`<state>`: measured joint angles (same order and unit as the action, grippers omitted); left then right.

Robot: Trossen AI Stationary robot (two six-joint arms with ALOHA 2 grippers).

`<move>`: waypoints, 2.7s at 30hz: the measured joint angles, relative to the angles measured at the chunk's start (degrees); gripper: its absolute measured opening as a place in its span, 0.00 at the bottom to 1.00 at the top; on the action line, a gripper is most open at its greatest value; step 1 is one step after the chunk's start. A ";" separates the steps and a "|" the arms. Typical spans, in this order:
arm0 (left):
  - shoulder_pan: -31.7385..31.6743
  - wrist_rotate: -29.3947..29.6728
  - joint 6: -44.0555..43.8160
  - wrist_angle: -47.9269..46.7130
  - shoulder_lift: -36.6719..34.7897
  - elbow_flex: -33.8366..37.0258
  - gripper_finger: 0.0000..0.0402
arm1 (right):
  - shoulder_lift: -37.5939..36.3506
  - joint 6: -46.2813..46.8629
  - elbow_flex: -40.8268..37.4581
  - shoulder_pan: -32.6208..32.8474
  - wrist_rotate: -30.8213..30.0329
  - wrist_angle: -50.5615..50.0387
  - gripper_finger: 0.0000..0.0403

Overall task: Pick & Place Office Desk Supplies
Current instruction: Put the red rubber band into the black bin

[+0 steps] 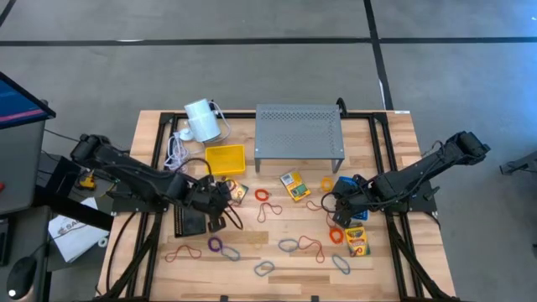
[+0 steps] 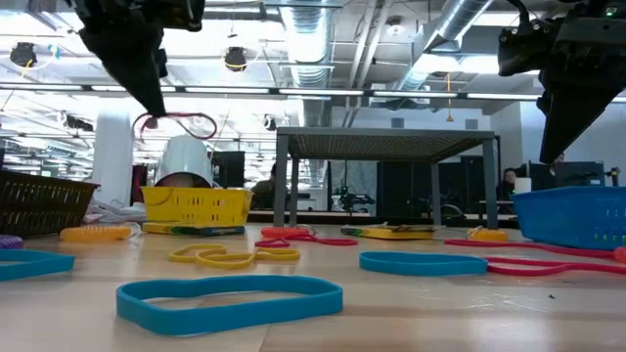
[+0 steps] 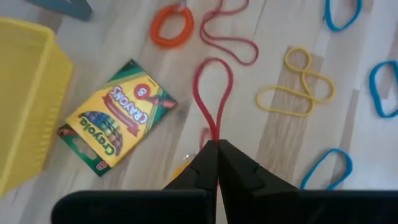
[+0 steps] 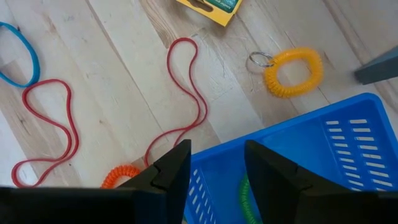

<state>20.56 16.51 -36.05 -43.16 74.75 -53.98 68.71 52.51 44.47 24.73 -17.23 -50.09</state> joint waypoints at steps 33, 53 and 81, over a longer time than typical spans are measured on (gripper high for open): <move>10.11 -3.49 -30.68 -30.45 -21.40 0.66 0.00 | -0.04 0.01 0.02 -1.40 -0.09 -0.22 0.37; 13.31 -4.87 -31.93 -29.57 -10.44 1.33 0.00 | -0.04 1.11 0.02 -1.39 0.46 -0.06 0.37; 13.29 -9.42 -31.65 -13.47 -9.96 15.02 0.00 | -0.07 2.56 0.02 0.00 0.41 -0.02 0.37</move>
<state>33.85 7.09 -67.70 -56.63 64.79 -38.96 68.64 55.07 44.49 24.73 -16.82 -50.11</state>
